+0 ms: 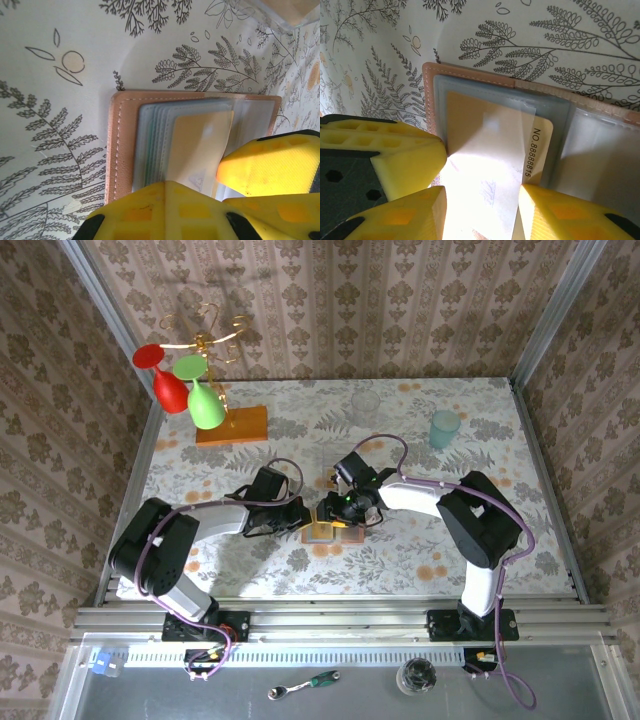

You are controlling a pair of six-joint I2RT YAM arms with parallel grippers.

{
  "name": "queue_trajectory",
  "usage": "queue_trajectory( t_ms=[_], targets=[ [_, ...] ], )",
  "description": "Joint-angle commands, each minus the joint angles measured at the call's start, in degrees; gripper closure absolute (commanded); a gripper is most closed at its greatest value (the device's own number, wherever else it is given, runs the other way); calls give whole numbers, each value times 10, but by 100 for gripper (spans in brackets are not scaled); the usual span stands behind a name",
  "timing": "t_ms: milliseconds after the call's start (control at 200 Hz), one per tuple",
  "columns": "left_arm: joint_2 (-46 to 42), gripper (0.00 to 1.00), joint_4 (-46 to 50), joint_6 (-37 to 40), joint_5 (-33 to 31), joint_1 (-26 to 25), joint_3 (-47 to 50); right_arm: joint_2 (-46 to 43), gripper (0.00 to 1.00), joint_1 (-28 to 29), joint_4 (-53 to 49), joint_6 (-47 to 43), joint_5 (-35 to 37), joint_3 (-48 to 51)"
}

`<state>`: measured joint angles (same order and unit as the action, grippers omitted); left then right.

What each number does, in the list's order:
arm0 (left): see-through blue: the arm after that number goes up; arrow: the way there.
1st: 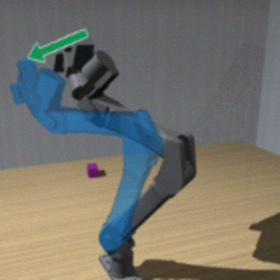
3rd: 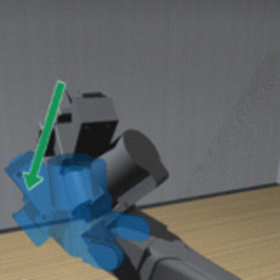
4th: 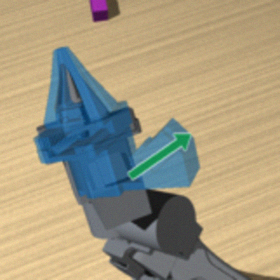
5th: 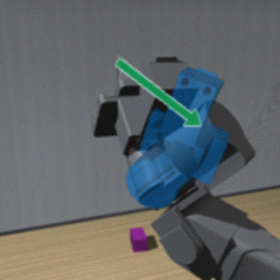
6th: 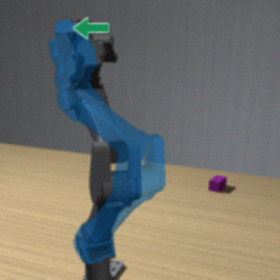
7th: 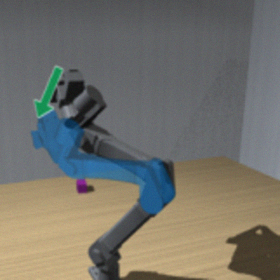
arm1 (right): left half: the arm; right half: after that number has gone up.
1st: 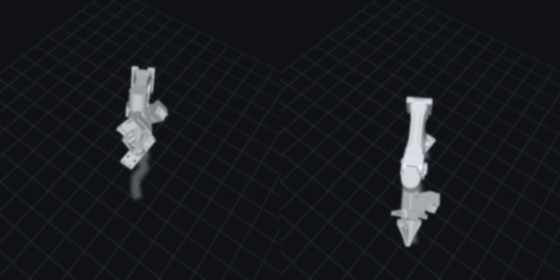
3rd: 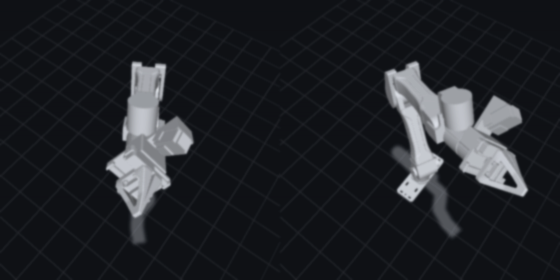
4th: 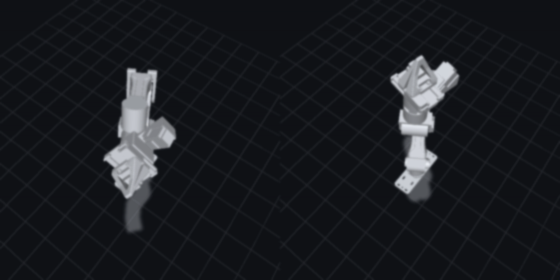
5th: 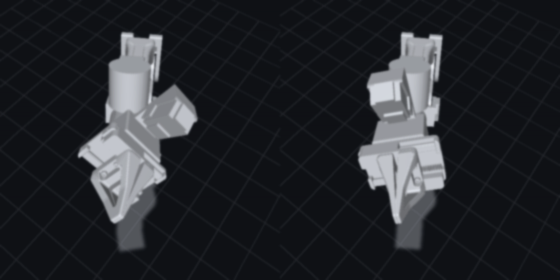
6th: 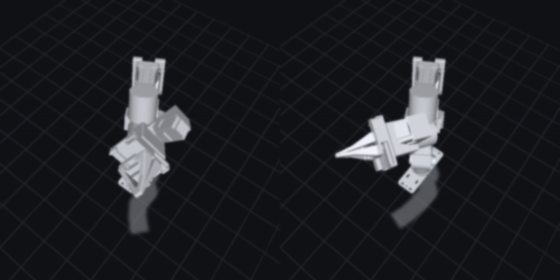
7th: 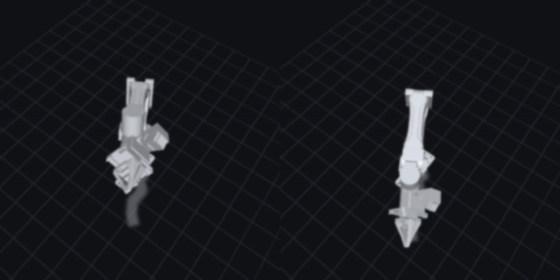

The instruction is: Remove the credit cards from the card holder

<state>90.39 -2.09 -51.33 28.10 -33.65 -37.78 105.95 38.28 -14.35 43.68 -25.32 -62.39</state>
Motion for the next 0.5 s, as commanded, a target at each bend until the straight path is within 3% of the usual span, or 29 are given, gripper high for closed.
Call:
queue_trajectory(
  t_ms=[0, 495],
  targets=[
    [10, 100, 13, 6, 2, 0, 7, 8, 55, -3, -29, -11, 21, 9],
    [-3, 100, 18, 6, 3, -2, -6, -41, 56, -5, -51, -24, 43, 10]
  ],
)
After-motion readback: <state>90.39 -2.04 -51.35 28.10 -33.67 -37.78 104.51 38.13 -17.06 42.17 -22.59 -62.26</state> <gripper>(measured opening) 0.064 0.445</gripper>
